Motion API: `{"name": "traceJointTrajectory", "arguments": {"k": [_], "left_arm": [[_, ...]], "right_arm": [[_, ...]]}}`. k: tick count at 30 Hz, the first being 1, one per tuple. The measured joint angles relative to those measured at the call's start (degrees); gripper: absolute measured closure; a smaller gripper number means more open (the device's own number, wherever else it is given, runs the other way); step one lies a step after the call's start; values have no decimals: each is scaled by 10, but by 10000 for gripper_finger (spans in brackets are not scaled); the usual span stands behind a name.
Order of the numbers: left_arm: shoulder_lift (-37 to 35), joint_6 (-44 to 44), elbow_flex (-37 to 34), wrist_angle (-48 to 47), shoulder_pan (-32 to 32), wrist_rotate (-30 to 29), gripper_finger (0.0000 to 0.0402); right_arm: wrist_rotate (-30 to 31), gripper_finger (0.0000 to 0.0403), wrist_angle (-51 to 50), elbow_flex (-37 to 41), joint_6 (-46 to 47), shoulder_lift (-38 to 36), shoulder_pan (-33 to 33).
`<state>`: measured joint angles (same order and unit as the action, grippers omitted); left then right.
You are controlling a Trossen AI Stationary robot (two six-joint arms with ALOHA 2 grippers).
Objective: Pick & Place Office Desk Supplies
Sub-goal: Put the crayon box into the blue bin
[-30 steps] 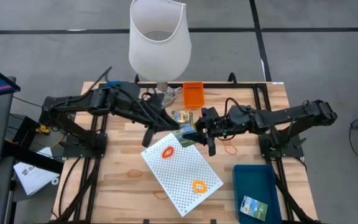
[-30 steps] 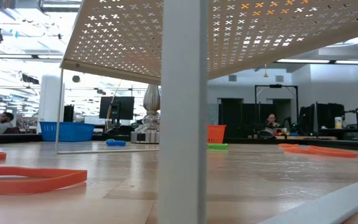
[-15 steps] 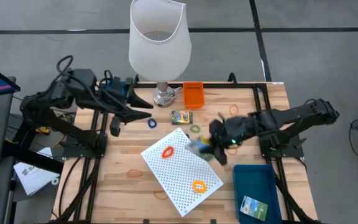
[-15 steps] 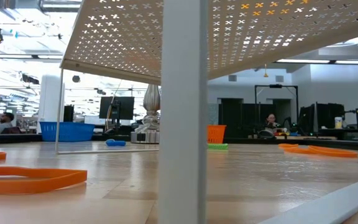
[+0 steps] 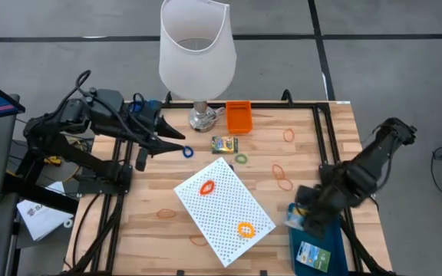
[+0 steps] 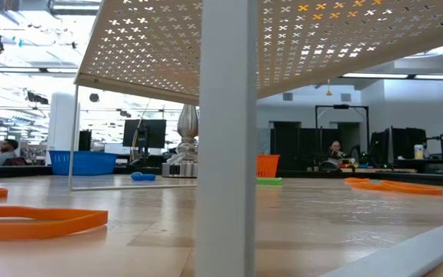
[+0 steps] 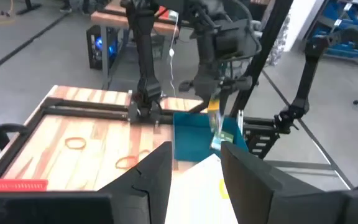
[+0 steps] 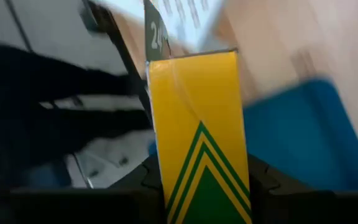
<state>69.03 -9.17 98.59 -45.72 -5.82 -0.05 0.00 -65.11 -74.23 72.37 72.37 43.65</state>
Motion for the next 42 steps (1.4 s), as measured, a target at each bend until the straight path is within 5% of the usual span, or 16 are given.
{"name": "traceJointTrajectory", "arguments": {"k": [6, 24, 36, 42], "left_arm": [[9, 1, 0, -10, 0, 0, 269], [31, -23, 0, -13, 0, 0, 264], [40, -31, 0, 22, 0, 1, 261], [40, -25, 0, 22, 0, -21, 261]], "right_arm": [[16, 293, -26, 61, 109, 0, 79], [30, 286, 248, 331, 214, 0, 183], [33, 157, 184, 333, 222, 0, 182], [35, 128, 136, 322, 222, -22, 167]]}}
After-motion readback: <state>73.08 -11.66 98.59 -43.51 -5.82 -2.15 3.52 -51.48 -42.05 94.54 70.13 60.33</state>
